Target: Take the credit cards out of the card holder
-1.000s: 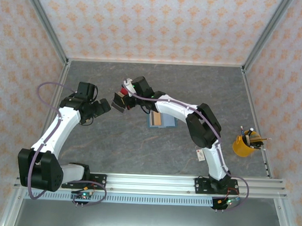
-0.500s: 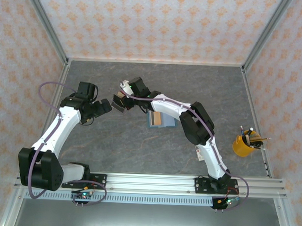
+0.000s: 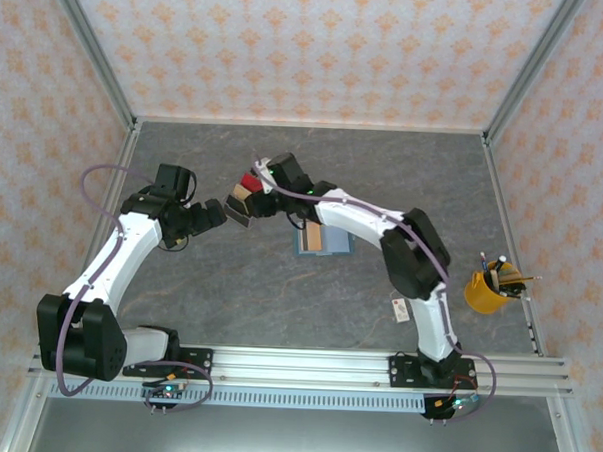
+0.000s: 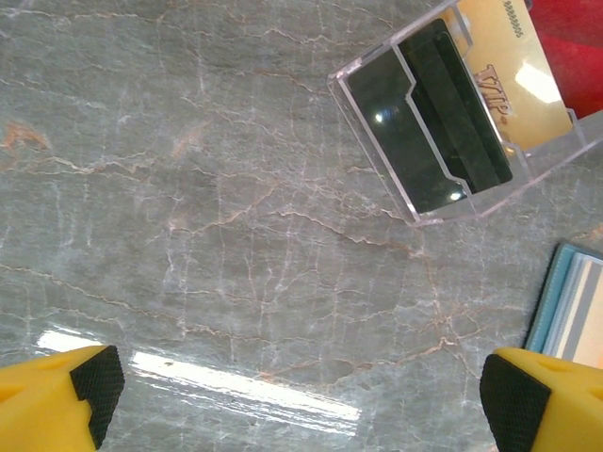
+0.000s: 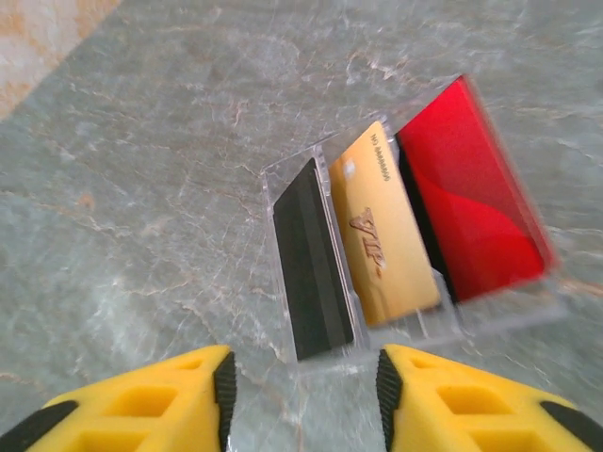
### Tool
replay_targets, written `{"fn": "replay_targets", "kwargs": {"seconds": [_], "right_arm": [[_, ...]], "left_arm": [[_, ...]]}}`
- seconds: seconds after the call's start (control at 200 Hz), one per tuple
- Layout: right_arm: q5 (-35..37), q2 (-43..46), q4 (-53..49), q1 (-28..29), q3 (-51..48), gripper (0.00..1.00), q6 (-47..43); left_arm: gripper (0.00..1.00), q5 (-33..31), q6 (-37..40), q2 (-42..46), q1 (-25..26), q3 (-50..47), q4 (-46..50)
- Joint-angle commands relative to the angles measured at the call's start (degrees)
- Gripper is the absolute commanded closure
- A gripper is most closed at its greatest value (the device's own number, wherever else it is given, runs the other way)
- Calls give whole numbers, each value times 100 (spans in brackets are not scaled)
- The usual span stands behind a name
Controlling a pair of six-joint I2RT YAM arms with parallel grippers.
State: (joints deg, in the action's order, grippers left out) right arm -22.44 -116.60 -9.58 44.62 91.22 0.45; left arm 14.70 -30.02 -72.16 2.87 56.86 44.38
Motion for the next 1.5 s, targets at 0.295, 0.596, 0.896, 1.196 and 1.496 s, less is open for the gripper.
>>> {"fn": "replay_targets", "kwargs": {"seconds": [0.295, 0.596, 0.896, 1.196, 1.496], "right_arm": [[434, 2090, 203, -932, -2538, 28, 2514], [-377, 1904, 59, -1323, -2998, 31, 2971], [-626, 1501, -291, -1366, -2778, 45, 2806], [-874, 1186, -257, -1338, -2844, 59, 3095], [-921, 1061, -152, -1208, -2924, 65, 3251]], "left_arm": [[0, 1237, 60, -126, 73, 31, -521], [0, 982, -435, -549, 905, -46, -1322], [0, 960, -1125, -1187, 1561, 80, -2193], [0, 1209, -1492, -2003, 1872, 466, -2404], [0, 1020, -1507, -2398, 2083, 644, -2359]]}}
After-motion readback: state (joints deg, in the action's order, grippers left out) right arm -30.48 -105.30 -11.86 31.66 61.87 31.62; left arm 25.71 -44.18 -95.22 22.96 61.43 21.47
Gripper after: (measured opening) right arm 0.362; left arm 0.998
